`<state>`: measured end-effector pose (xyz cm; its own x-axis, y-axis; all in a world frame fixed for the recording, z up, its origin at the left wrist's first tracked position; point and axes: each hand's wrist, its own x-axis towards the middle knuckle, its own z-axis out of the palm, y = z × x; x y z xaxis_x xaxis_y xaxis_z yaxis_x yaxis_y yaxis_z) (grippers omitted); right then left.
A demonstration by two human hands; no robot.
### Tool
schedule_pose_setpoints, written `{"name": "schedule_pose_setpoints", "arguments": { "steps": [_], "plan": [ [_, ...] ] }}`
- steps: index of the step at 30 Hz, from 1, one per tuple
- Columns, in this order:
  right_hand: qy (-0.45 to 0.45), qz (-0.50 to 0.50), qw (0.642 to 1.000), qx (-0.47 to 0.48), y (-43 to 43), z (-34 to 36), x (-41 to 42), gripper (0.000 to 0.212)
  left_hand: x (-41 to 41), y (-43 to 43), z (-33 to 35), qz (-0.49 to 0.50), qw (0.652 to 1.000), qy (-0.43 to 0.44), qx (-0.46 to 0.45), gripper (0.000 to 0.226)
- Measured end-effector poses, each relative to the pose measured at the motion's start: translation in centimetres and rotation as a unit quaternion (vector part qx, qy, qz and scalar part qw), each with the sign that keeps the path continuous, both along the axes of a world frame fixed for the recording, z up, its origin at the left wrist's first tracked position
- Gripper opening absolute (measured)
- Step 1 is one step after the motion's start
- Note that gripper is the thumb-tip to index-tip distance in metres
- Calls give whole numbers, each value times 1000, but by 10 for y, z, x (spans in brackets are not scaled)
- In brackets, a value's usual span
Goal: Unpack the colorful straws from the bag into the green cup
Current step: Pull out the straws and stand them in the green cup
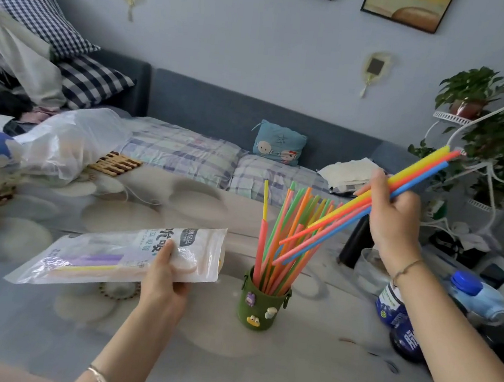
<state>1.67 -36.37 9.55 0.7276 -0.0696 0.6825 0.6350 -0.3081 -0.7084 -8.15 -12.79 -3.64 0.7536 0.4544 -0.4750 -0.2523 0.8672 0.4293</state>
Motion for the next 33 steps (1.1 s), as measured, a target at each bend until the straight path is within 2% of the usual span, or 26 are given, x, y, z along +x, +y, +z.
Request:
{"name": "schedule_pose_setpoints", "arguments": {
  "steps": [5, 11, 14, 16, 18, 20, 22, 24, 26, 28, 29, 33],
  "plan": [
    [11, 61, 986, -155, 20, -16, 4, 60, 2, -3, -2, 5, 1000, 1, 29, 45],
    [101, 87, 955, -266, 38, -56, 12, 50, 2, -2, -1, 2, 1000, -3, 18, 44],
    [71, -5, 945, -318, 39, -70, 13, 46, 2, -2, -1, 4, 1000, -10, 18, 40],
    [3, -86, 948, -306, 41, -73, 11, 37, 1, -2, -1, 4, 1000, -12, 17, 32],
    [-38, -120, 948, -291, 43, -75, 10, 32, 1, -3, 0, 7, 1000, -10, 22, 35],
    [-36, -157, 945, -285, 46, -77, 12, 63, 1, -3, 0, 10, 999, -12, 29, 41],
    [-38, -166, 961, -218, 48, -79, 11, 90, 1, -5, -1, 8, 999, -15, 36, 42],
    [-20, -135, 982, -132, 48, -85, 8, 109, 1, -6, -2, 5, 999, -13, 37, 40],
    [47, -62, 996, -46, 49, -94, 3, 126, 1, -6, -1, 0, 999, -7, 32, 33],
    [157, 25, 987, 18, 52, -103, 0, 138, 1, -4, -1, -5, 1000, -3, 24, 25],
    [192, 59, 979, 21, 55, -108, -1, 141, 2, -3, -2, -8, 1000, -2, 20, 20],
    [210, 89, 972, -50, 73, -122, -2, 145, 0, -2, 0, -9, 1000, -4, 15, 13]
  ]
}}
